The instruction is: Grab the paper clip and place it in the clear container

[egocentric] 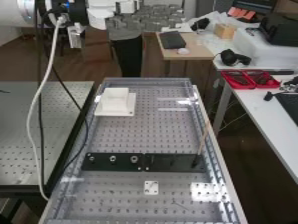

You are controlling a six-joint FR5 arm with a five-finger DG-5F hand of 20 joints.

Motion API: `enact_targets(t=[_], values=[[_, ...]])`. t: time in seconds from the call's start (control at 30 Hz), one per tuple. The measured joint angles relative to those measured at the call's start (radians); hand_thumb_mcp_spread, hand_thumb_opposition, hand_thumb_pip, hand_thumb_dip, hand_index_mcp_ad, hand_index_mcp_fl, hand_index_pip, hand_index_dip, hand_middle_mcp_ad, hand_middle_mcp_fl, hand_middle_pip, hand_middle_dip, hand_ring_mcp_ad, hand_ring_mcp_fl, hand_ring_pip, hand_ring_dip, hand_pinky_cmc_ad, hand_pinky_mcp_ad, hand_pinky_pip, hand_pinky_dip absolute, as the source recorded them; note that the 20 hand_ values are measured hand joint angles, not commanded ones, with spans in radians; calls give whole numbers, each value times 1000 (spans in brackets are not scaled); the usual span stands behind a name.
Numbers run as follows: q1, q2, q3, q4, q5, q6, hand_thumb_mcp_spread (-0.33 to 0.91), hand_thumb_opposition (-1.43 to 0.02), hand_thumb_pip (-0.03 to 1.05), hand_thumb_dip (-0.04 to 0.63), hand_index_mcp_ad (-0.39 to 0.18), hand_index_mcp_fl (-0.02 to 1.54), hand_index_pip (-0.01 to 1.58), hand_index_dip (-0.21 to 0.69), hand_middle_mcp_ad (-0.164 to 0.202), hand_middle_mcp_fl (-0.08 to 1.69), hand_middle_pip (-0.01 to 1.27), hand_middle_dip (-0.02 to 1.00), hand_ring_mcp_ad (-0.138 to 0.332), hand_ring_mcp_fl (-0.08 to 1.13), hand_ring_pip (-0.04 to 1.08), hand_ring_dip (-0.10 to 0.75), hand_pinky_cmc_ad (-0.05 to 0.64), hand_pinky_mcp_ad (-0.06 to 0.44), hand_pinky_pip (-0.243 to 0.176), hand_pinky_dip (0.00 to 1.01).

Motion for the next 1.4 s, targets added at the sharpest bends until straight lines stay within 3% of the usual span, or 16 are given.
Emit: enact_targets(t=[0.17, 0.2, 0.27, 0.43, 0.53, 0.7, 0.83, 1.07, 1.23, 1.4], values=[[0, -45, -67, 79, 23, 30, 3, -3, 9, 7, -3, -10, 7, 17, 65, 12, 17, 26, 51, 10, 14, 12, 45, 33, -10, 17], [0, -55, -83, 101, 29, 37, 56, -58, 77, 5, -3, -5, 17, 17, 66, 12, 33, 24, 52, 7, 24, 12, 45, 35, -10, 33], [-2, -73, -108, 136, 39, 47, 195, -204, 283, 38, -7, -9, 35, 31, 63, 0, 72, 33, 54, 3, 42, 17, 65, 66, -10, 84], [-19, -138, -161, 207, 74, 67, 298, -518, 305, 65, -12, -5, 68, 63, 63, 38, 106, 94, 59, 3, 70, 51, 176, 176, -28, 215], [-37, -175, -180, 230, 93, 69, 328, -590, 367, 79, -12, 23, 79, 63, 63, 51, 105, 113, 75, 2, 87, 58, 250, 211, -26, 244], [-79, -237, -196, 253, 127, 56, 344, -667, 405, 108, -24, 23, 86, 65, 68, 56, 124, 136, 91, 0, 94, 65, 284, 250, -26, 257], [-111, -279, -202, 280, 146, 35, 370, -698, 478, 143, -24, 54, 117, 65, 68, 56, 126, 140, 98, 0, 105, 73, 295, 250, -26, 260], [-152, -335, -191, 335, 150, 1, 403, -728, 541, 206, -38, 120, 382, 91, 68, 61, 124, 147, 101, 0, 99, 80, 314, 250, -26, 264], [-184, -375, -143, 348, 119, -26, 417, -757, 550, 236, -65, 206, 627, 91, 66, 120, 126, 155, 101, 0, 101, 80, 311, 250, -24, 236], [-213, -403, -99, 352, 79, -48, 433, -771, 550, 239, -86, 295, 738, 86, 63, 133, 126, 157, 101, 0, 105, 86, 314, 248, -10, 206]])
